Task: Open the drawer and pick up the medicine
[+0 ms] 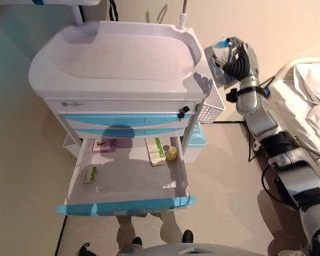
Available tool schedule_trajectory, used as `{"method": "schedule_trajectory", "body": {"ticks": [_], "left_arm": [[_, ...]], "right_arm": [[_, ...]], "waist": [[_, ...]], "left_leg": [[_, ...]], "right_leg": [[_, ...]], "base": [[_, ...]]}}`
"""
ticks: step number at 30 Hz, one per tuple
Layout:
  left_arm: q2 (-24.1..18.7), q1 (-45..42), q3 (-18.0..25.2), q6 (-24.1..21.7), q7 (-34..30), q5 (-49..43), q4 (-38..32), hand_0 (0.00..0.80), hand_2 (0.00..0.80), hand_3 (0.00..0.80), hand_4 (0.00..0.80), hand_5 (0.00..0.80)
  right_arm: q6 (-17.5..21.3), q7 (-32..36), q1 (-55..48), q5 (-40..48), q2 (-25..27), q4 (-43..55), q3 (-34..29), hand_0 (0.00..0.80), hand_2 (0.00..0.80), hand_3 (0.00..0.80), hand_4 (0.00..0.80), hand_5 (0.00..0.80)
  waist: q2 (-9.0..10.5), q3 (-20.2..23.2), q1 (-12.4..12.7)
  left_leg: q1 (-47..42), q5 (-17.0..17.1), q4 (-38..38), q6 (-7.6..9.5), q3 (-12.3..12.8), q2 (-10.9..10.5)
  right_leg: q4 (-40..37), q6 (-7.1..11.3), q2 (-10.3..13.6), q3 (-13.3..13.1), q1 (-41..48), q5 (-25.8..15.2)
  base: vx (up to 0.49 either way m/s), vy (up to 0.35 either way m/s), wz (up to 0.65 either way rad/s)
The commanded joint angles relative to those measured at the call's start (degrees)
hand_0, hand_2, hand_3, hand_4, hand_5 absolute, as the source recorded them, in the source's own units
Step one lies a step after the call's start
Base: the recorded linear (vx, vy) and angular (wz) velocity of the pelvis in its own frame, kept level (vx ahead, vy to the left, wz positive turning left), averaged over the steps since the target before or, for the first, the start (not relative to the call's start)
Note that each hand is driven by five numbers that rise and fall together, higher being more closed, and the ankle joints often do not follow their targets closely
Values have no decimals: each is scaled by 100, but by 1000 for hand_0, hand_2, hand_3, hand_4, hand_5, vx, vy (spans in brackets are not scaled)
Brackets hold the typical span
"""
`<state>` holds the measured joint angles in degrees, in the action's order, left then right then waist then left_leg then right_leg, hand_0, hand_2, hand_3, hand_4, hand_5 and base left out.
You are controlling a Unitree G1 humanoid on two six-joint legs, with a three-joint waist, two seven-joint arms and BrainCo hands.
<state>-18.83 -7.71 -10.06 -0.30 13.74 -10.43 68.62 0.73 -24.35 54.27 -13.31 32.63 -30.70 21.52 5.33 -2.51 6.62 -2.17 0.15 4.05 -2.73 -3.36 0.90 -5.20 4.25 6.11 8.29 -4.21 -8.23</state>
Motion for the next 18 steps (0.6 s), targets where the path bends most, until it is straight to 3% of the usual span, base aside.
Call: {"method": "schedule_trajectory", "body": {"ticks": [1, 9, 18], "left_arm": [[-364, 270, -95, 12, 159, 52, 344, 0, 0, 0, 0, 0], [-452, 280, -80, 31, 189, 90, 412, 0, 0, 0, 0, 0], [-605, 313, -145, -30, 260, 200, 436, 0, 0, 0, 0, 0]], "right_arm": [[30, -156, 1060, 128, 306, -562, 383, 800, 800, 800, 800, 800], [-10, -56, 1757, 50, 254, -883, 873, 800, 800, 800, 800, 800], [-8, 153, 2835, -192, -66, -2011, 1838, 800, 800, 800, 800, 800]], "waist": [[284, 43, 180], [420, -21, 253], [640, -89, 395]], "left_leg": [[538, 90, -139, 219, -354, -251], [604, 91, -173, 212, -410, -252], [719, 92, -242, 197, -482, -263]], "right_leg": [[189, 453, 39, 129, 239, 291], [193, 456, 23, 174, 195, 285], [192, 458, -4, 202, 130, 266]], "base": [[12, -9, 7], [6, -3, 4], [3, -7, 5]]}}
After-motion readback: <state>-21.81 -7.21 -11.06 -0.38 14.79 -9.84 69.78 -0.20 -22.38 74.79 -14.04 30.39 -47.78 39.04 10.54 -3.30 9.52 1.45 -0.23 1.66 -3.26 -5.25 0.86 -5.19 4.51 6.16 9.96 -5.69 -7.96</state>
